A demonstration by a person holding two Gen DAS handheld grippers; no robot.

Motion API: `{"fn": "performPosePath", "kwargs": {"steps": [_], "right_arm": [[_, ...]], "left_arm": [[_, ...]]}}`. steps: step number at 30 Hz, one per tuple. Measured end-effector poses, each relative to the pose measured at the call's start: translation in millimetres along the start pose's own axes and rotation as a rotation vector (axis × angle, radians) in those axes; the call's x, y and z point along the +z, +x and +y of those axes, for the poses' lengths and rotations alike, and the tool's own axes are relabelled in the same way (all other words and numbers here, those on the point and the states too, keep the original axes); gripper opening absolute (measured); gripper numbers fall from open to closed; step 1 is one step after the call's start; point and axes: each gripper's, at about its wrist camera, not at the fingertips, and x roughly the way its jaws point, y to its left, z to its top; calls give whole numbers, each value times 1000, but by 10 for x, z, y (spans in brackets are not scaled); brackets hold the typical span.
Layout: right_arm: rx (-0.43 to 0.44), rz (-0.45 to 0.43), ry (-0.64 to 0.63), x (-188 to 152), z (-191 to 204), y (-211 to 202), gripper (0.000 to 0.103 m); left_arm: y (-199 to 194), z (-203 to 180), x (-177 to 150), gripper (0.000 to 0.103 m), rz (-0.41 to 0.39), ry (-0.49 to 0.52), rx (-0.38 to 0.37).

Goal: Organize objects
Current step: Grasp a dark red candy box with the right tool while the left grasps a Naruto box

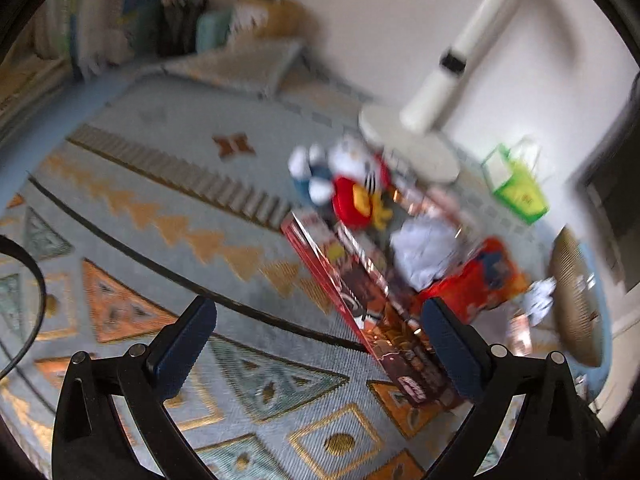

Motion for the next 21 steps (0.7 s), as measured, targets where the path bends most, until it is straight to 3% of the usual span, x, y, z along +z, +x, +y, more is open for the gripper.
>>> {"fn": "performPosePath", "kwargs": {"steps": [3,5,10,13,14,17,18,21], "right_arm": [[-16,-24,-80,-84,178,-26,70],[22,-41,-105,-65,272,-81,66],[106,-62,-139,114,492,-82,64],[117,-40,-166,200,628,25,63],[120,-27,-184,228,697,47,63],[135,28,-210,306,828,198,58],[137,43,-208,329,852,255,52],[121,117,-202,455,919,539,39]], "left_arm": [[128,-115,-63,102,29,46,52],[163,-189,-100,103,19,102,106],[126,-122,-140,102,-2,133,98],[28,32,-123,95,-5,147,125],[10,123,-117,87,7,159,180],[-42,366,-90,86,6,155,221],[-79,430,-83,86,5,141,214],[-239,646,-61,86,-41,72,97]]}}
